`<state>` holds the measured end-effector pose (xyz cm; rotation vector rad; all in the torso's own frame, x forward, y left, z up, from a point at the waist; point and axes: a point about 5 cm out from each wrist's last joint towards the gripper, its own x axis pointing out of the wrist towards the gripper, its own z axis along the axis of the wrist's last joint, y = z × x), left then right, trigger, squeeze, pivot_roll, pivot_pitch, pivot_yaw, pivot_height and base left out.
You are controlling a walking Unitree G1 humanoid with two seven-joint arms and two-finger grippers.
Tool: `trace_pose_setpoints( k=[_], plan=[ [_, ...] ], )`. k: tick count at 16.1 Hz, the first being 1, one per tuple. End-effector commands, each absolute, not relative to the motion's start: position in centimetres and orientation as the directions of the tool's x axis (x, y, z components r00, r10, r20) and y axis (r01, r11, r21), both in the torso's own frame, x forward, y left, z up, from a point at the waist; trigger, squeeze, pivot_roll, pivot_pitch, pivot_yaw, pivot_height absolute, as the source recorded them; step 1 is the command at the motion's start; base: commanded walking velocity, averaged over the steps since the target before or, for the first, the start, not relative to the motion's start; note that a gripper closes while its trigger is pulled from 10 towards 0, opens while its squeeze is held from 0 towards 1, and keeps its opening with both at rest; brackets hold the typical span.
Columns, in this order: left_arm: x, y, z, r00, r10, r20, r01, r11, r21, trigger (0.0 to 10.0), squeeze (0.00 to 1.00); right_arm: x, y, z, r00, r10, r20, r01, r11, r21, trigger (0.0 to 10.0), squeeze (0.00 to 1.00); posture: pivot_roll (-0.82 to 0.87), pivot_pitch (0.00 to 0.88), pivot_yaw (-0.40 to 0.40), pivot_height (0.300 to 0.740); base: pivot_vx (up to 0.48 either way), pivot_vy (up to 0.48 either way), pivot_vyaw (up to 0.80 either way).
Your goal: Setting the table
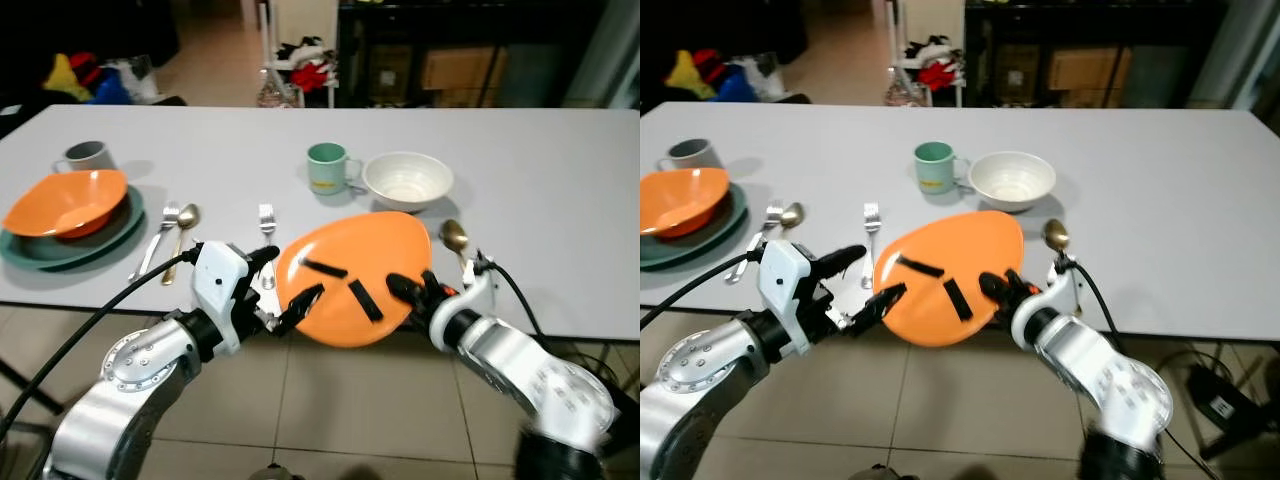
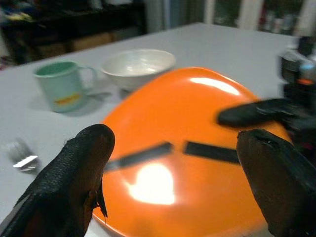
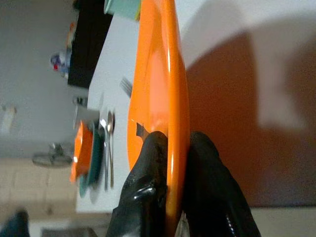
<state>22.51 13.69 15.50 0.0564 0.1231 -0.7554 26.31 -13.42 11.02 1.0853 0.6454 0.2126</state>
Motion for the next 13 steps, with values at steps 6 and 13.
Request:
trace_pose_setpoints(
  k=[6, 13],
  plan=[
    [21.9, 13.5, 15.7, 0.671, -0.725, -0.155, 0.735, 0.678, 0.01, 10.0, 0.0, 28.9, -13.2, 10.4, 0.824, 0.436, -0.362, 0.235, 0.319, 0.918, 10.0, 0.0, 0.09, 0.0, 0.085, 0.74, 0.0, 0.0, 0.0],
    [21.8, 13.4, 15.7, 0.656, -0.738, -0.161, 0.749, 0.663, 0.011, 10.0, 0.0, 30.7, -13.8, 9.5, 0.853, 0.34, -0.397, 0.294, 0.316, 0.902, 10.0, 0.0, 0.1, 0.0, 0.095, 0.74, 0.0, 0.0, 0.0]
  ],
)
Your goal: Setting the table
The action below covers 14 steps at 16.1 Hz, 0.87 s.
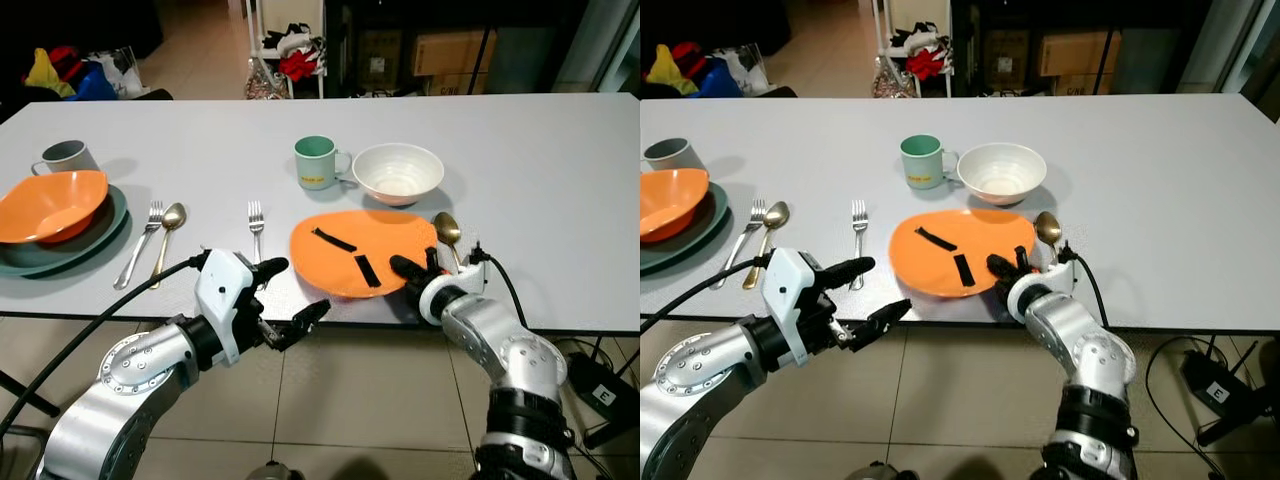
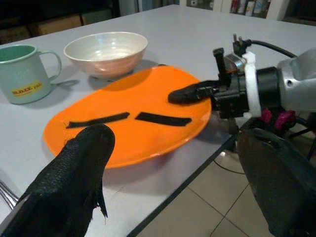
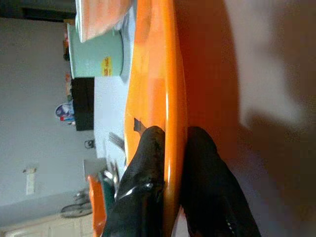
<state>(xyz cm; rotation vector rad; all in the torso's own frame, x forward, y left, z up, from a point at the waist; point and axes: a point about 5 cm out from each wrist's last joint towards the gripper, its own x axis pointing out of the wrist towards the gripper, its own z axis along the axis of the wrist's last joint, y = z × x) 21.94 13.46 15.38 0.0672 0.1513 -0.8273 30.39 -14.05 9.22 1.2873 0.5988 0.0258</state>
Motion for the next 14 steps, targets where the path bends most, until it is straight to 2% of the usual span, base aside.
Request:
trace_pose_setpoints(
  k=[1, 6, 9, 11, 14],
  plan=[
    [21.8, 13.4, 15.7, 0.655, -0.739, -0.16, 0.749, 0.662, 0.012, 10.0, 0.0, 31.0, -13.9, 9.3, 0.855, 0.314, -0.412, 0.305, 0.338, 0.89, 10.0, 0.0, 0.1, 0.0, 0.094, 0.74, 0.0, 0.0, 0.0],
    [21.8, 13.3, 15.7, 0.654, -0.74, -0.159, 0.751, 0.66, 0.013, 10.0, 0.0, 31.8, -13.5, 9.0, 0.872, 0.261, -0.414, 0.298, 0.388, 0.872, 10.0, 0.0, 0.11, 0.0, 0.095, 0.74, 0.0, 0.0, 0.0],
    [21.7, 13.4, 15.7, 0.653, -0.74, -0.162, 0.751, 0.66, 0.016, 10.0, 0.0, 31.6, -12.1, 8.8, 0.86, 0.332, -0.388, 0.255, 0.379, 0.89, 10.0, 0.0, 0.11, 0.0, 0.094, 0.74, 0.0, 0.0, 0.0],
    [21.8, 13.4, 15.7, 0.654, -0.739, -0.161, 0.751, 0.66, 0.017, 10.0, 0.0, 31.5, -11.9, 8.7, 0.859, 0.339, -0.383, 0.258, 0.359, 0.897, 10.0, 1.0, 0.11, 0.0, 0.094, 0.74, 0.0, 0.0, 0.0],
    [21.7, 13.3, 15.7, 0.651, -0.742, -0.162, 0.753, 0.658, 0.015, 10.0, 0.0, 31.1, -12.3, 8.4, 0.857, 0.33, -0.395, 0.281, 0.341, 0.897, 10.0, 1.0, 0.11, 0.0, 0.095, 0.74, 0.0, 0.0, 0.0]
  ],
)
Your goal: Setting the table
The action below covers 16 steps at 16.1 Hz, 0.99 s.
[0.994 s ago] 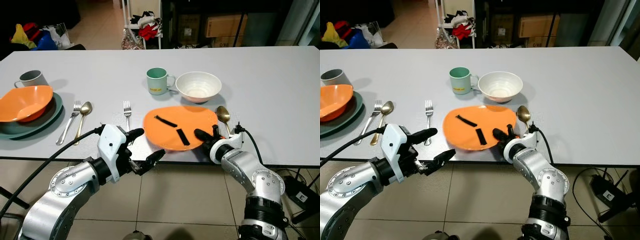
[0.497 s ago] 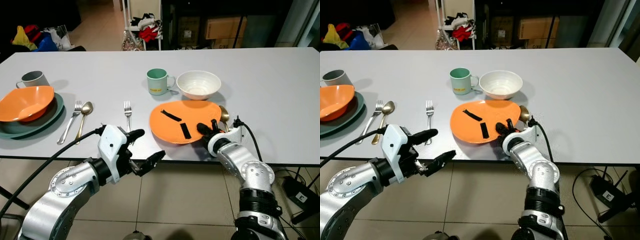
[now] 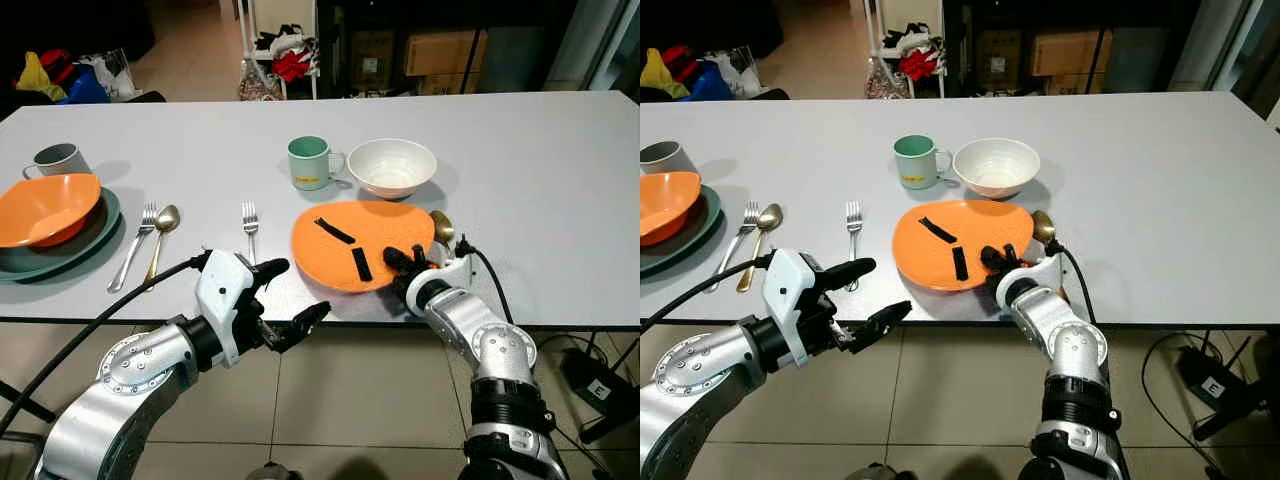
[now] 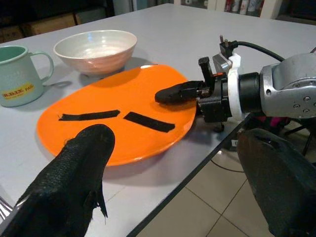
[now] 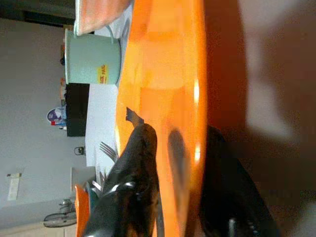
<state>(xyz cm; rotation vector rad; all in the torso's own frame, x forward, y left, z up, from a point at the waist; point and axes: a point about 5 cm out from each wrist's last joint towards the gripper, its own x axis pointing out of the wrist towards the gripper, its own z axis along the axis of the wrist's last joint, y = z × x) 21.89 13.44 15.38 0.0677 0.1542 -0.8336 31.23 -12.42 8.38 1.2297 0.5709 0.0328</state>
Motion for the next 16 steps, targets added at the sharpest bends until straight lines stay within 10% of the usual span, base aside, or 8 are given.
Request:
trace_pose_setpoints(
  k=[1, 16],
  plan=[
    [21.6, 13.3, 15.7, 0.649, -0.743, -0.163, 0.755, 0.656, 0.014, 10.0, 0.0, 30.8, -12.8, 8.3, 0.857, 0.316, -0.408, 0.289, 0.36, 0.887, 10.0, 1.0, 0.11, 0.0, 0.094, 0.74, 0.0, 0.0, 0.0],
    [22.0, 12.7, 15.2, 0.641, -0.751, -0.156, 0.761, 0.648, 0.01, 10.0, 0.0, 26.3, -14.9, 11.0, 0.831, 0.287, -0.476, 0.175, 0.677, 0.715, 10.0, 1.0, 0.07, 0.0, 0.103, 0.74, 0.0, 0.0, 0.0]
  ],
)
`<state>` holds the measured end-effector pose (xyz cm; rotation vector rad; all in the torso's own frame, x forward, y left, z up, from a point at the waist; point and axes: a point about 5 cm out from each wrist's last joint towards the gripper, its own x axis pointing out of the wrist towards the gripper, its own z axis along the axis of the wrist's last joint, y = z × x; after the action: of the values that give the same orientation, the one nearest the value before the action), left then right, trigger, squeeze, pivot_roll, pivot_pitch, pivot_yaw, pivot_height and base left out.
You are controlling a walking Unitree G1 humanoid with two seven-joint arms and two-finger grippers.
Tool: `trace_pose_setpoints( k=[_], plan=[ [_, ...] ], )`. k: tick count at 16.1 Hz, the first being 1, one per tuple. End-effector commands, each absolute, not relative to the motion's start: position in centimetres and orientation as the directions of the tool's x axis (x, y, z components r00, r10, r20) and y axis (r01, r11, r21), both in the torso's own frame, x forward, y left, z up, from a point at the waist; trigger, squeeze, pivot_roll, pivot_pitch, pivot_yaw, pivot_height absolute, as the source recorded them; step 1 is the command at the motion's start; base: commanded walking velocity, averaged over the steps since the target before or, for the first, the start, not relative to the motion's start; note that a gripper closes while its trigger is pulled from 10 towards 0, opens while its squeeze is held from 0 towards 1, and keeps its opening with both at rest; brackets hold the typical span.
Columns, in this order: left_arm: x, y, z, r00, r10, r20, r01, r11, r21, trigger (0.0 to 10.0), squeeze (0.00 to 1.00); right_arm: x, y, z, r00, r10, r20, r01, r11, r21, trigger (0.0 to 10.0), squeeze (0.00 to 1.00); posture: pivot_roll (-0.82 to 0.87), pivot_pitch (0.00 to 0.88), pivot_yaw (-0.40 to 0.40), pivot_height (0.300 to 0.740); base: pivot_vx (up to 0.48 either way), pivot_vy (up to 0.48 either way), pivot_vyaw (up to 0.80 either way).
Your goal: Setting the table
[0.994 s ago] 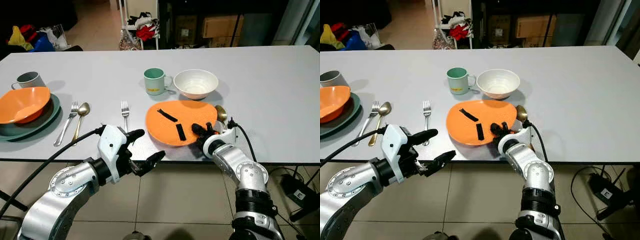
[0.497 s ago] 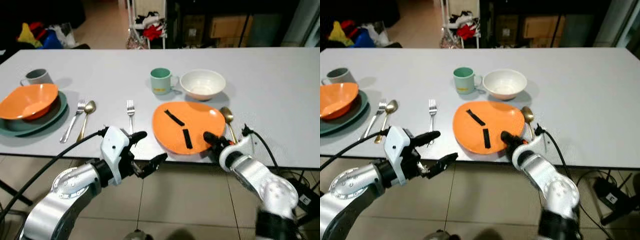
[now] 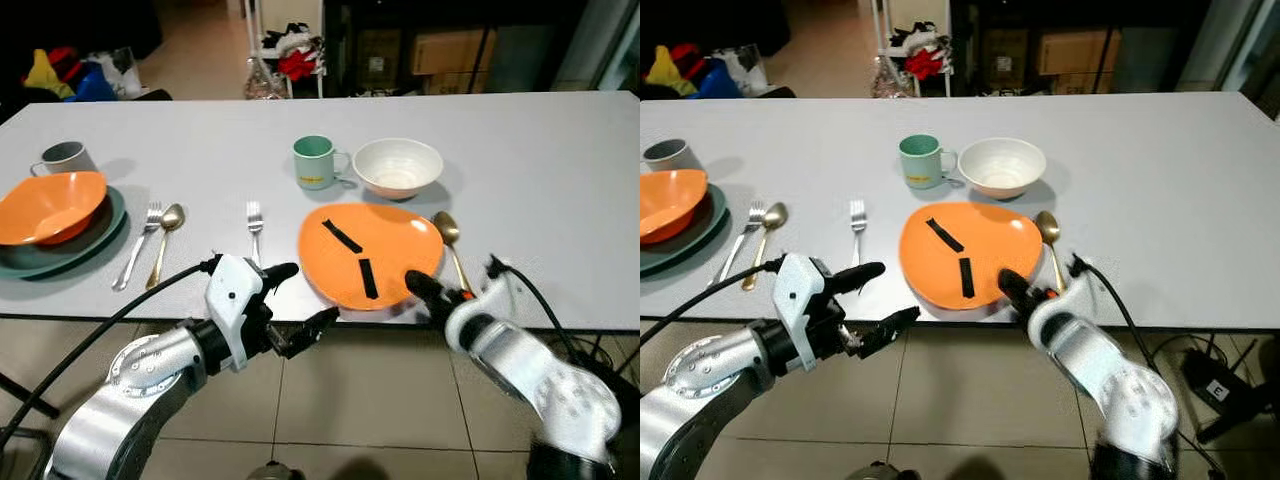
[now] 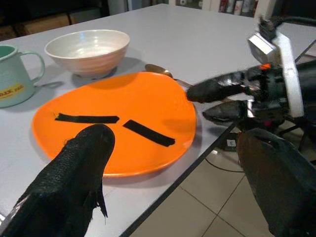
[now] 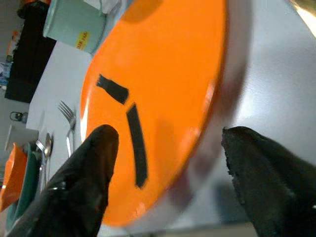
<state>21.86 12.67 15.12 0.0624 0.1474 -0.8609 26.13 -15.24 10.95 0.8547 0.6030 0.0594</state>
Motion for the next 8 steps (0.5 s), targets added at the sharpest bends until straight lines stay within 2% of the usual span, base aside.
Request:
trace_pose_setpoints(
  k=[1, 4, 8],
  plan=[
    [22.1, 12.6, 15.2, 0.642, -0.751, -0.155, 0.762, 0.648, 0.012, 10.0, 0.0, 27.0, -14.5, 10.8, 0.829, 0.296, -0.475, 0.172, 0.673, 0.719, 10.0, 1.0, 0.07, 0.0, 0.104, 0.74, 0.0, 0.0, 0.0],
    [22.0, 12.6, 15.3, 0.645, -0.749, -0.152, 0.759, 0.65, 0.018, 10.0, 0.0, 28.1, -13.4, 10.4, 0.816, 0.325, -0.478, 0.154, 0.675, 0.721, 10.0, 1.0, 0.08, 0.0, 0.091, 0.74, 0.0, 0.0, 0.0],
    [21.9, 12.8, 15.3, 0.654, -0.741, -0.152, 0.752, 0.659, 0.017, 10.0, 0.0, 27.8, -13.6, 11.0, 0.828, 0.344, -0.442, 0.098, 0.687, 0.72, 10.0, 1.0, 0.09, 0.0, 0.086, 0.74, 0.0, 0.0, 0.0]
  ],
)
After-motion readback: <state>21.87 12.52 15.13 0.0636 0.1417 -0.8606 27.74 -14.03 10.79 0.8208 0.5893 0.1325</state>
